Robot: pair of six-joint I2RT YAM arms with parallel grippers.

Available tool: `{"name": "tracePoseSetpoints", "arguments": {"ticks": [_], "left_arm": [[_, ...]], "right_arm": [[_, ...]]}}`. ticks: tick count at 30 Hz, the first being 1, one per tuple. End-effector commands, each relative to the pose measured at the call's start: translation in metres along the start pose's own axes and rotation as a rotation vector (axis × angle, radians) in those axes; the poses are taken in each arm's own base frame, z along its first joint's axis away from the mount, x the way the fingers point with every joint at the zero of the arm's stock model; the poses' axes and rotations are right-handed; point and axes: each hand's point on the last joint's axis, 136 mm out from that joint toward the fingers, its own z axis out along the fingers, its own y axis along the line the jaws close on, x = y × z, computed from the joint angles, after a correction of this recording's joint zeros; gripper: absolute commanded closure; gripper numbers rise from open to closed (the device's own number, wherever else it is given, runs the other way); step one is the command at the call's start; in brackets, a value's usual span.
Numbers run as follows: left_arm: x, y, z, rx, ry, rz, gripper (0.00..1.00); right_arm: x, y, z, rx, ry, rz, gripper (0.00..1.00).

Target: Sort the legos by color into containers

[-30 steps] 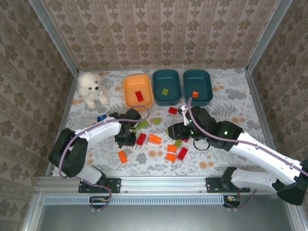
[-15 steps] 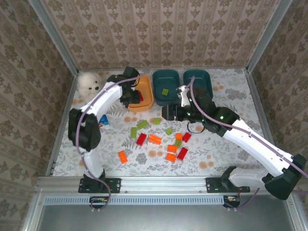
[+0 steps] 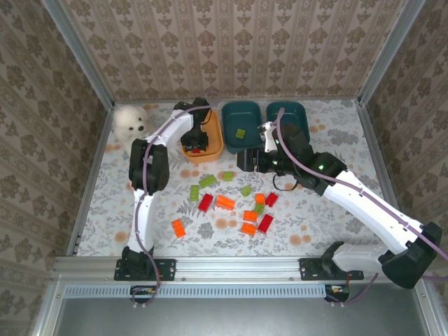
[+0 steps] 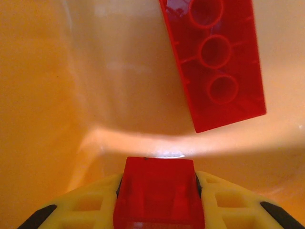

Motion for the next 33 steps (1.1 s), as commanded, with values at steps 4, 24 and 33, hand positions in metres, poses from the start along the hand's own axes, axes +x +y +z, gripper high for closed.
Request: {"name": "tracePoseSetpoints", "arguments": {"ticks": [4, 24, 33], "left_arm": [[0.012, -0.001, 0.004, -0.011, 0.059, -0.025, 0.67], [-0.015, 0.012, -0.189, 0.244, -0.355, -0.217, 0.39], [0.114, 0.111, -0.257, 0.295, -0.560, -0.420, 0.36]], "right_arm": [[0.000, -0.005, -0.003, 0.003, 0.001, 0.017, 0.30], [0.082, 0.041, 0.041, 0.036, 0.235, -0.334, 0.30], [0.190, 0.107, 0.121, 0.047, 0.444, -0.452, 0.29]]}}
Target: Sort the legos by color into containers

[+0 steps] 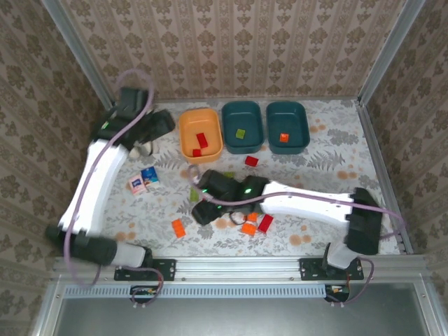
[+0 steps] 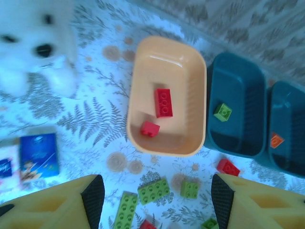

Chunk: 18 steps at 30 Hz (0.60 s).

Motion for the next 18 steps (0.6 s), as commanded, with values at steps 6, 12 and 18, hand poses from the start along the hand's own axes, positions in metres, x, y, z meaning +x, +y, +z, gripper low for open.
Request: {"name": "tracePoseSetpoints", "arguments": {"ticks": [6, 12, 18], "left_arm": [[0.079, 0.085, -0.088, -0.070, -0.075, -0.100, 0.36], [0.102, 0.099, -0.122, -0.043, -0.097, -0.079, 0.35], [0.104, 0.090, -0.129, 0.015, -0.092, -0.060, 0.35]], "right_arm": [[0.012, 0.052, 0.081, 0.083, 0.124, 0.045, 0.27], [0.027, 0.045, 0.121, 0.215, 0.203, 0.143, 0.25], [0.032, 0.033, 0.145, 0.311, 0.216, 0.172, 0.27]]}}
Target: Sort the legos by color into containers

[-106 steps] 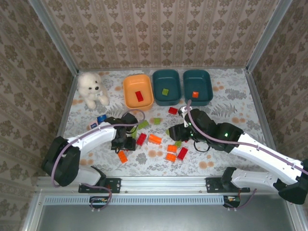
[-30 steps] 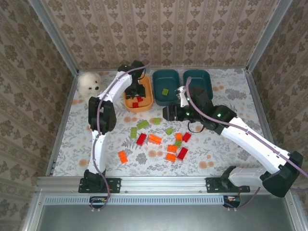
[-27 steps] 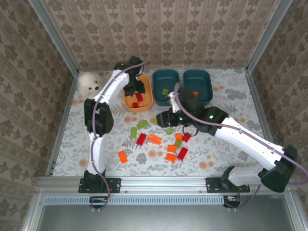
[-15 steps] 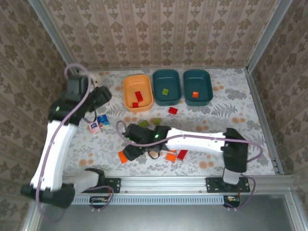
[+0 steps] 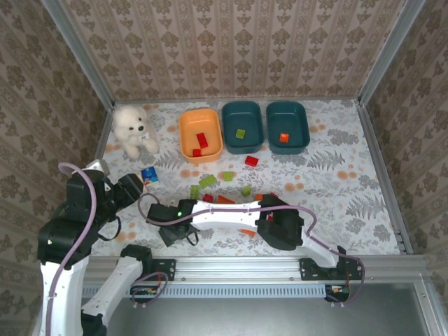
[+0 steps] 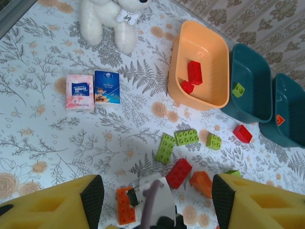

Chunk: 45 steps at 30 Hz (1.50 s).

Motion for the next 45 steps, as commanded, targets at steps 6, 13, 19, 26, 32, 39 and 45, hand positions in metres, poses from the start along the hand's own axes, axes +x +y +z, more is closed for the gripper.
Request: {"name": "tracePoseSetpoints", "arguments": {"ticks": [6, 13, 19, 26, 32, 39, 45], "left_arm": [[0.005, -0.006, -0.007, 0.038, 0.028, 0.037, 0.35], [0.008, -0.007, -0.006, 0.049, 0.038, 0.034, 0.35], [0.009, -0.006, -0.007, 0.051, 0.038, 0.029, 0.35], [0.015, -0.006, 0.000, 0.060, 0.059, 0.022, 0.35], [0.024, -0.016, 0.017, 0.108, 0.115, -0.019, 0.36], [0.035, -0.057, 0.069, 0.250, 0.251, -0.068, 0.38], [0.046, -0.109, 0.117, 0.286, 0.307, 0.046, 0.38]], "right_arm": [[0.001, -0.019, 0.024, 0.165, 0.007, 0.034, 0.34], [0.006, -0.031, 0.039, 0.244, 0.027, -0.003, 0.45], [0.001, -0.031, 0.035, 0.235, 0.019, -0.002, 0.64], [-0.022, -0.031, 0.001, 0.204, -0.051, 0.006, 0.73], [-0.063, -0.069, -0.071, 0.199, -0.168, 0.080, 0.75], [-0.090, -0.207, -0.151, 0.259, -0.263, 0.306, 0.75], [-0.090, -0.342, -0.172, 0.308, -0.252, 0.477, 0.75]]}}
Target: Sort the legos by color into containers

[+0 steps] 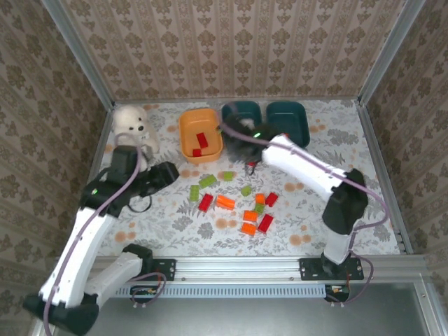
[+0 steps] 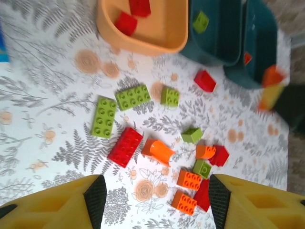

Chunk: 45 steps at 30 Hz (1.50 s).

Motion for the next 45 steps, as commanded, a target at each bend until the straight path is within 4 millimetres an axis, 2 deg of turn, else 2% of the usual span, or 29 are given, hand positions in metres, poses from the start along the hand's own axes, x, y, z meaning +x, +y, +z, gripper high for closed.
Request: {"name": "tracePoseSetpoints", "arguments": {"ticks": [1, 5, 8, 13, 17, 22, 26, 36, 39, 45], "left_arm": [[-0.015, -0.040, 0.027, 0.072, -0.023, 0.057, 0.38], [-0.018, -0.063, 0.066, 0.075, 0.015, 0.069, 0.38], [-0.022, -0.075, 0.087, 0.073, 0.032, 0.077, 0.38], [-0.026, -0.086, 0.108, 0.056, 0.061, 0.099, 0.38], [-0.029, -0.088, 0.115, 0.049, 0.061, 0.093, 0.39], [-0.029, -0.086, 0.117, 0.034, 0.062, 0.090, 0.39], [-0.030, -0.084, 0.114, 0.025, 0.055, 0.093, 0.39], [-0.033, -0.083, 0.111, 0.022, 0.051, 0.100, 0.38], [-0.031, -0.081, 0.113, 0.020, 0.059, 0.101, 0.38], [-0.029, -0.080, 0.110, 0.021, 0.061, 0.100, 0.39]], "right_arm": [[-0.014, -0.056, 0.019, 0.034, 0.048, 0.018, 0.75], [-0.037, -0.118, 0.049, 0.080, 0.085, 0.131, 0.74], [-0.046, -0.153, 0.076, 0.119, 0.126, 0.204, 0.74], [-0.056, -0.192, 0.115, 0.198, 0.171, 0.267, 0.74], [-0.058, -0.209, 0.141, 0.233, 0.216, 0.286, 0.74], [-0.050, -0.221, 0.165, 0.271, 0.285, 0.290, 0.74], [-0.045, -0.224, 0.175, 0.268, 0.310, 0.300, 0.74], [-0.038, -0.195, 0.184, 0.142, 0.373, 0.274, 0.73], [-0.038, -0.187, 0.184, 0.108, 0.380, 0.275, 0.68], [-0.043, -0.185, 0.177, 0.100, 0.382, 0.276, 0.52]]}}
